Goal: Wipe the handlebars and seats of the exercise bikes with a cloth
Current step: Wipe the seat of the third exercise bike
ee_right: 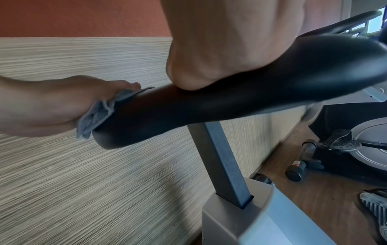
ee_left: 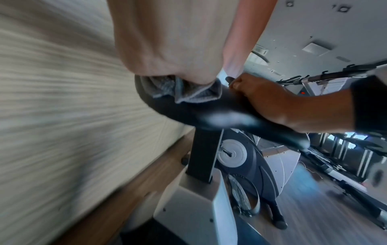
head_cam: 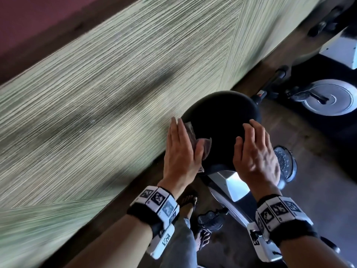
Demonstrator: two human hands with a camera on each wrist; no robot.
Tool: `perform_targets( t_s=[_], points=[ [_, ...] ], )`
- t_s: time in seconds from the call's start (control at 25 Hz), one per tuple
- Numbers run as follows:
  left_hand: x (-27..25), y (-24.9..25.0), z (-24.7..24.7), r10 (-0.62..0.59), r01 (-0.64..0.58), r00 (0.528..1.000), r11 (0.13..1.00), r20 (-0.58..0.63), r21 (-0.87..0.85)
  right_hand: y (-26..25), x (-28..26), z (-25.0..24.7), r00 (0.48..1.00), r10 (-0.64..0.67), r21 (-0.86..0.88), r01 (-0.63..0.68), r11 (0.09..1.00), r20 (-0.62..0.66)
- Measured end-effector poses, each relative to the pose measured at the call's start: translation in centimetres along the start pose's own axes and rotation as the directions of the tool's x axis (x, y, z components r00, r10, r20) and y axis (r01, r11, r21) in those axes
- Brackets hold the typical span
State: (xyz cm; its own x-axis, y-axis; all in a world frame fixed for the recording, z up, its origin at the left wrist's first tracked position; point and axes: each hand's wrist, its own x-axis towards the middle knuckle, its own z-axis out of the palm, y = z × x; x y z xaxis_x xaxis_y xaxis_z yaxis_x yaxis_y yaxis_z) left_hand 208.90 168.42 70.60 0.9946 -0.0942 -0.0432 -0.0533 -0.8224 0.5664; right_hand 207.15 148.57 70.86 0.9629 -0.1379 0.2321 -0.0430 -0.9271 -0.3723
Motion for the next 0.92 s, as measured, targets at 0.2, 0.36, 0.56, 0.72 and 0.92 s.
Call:
perform_targets(
  t_s=[0.2,0.36,0.56,0.72,0.92],
  points=[
    [7.0,1.4,-0.7,-0.282,0.282,0.959,0.959,0.036,0.002,-0.2,0.0,0.0,1.000,0.008,-0.020,-0.008,1.000,0.023],
    [11.7,2.7,-1.1,-0.220,0.202,0.971,0.964,0.091,0.171,-0.2,0.0,-0.1,0.999,0.009,-0.039,-0.008,0.999,0.035],
    [18.0,7.0,1.1,0.014,-0.088,0.972,0.948,0.236,0.307,-0.2,0.1,-0.4,0.995,0.090,0.074,-0.086,0.993,-0.049],
    [18.2,10.5,4.2,0.466,-0.527,0.850,0.749,0.246,0.403,-0.3,0.0,-1.3,0.979,0.151,0.246,-0.113,0.963,-0.138],
    [13.5,12.9,6.2,0.722,-0.919,0.391,0.343,0.571,0.194,1.3,-0.3,-3.0,0.798,0.517,0.575,-0.276,0.770,-0.309]
  ],
)
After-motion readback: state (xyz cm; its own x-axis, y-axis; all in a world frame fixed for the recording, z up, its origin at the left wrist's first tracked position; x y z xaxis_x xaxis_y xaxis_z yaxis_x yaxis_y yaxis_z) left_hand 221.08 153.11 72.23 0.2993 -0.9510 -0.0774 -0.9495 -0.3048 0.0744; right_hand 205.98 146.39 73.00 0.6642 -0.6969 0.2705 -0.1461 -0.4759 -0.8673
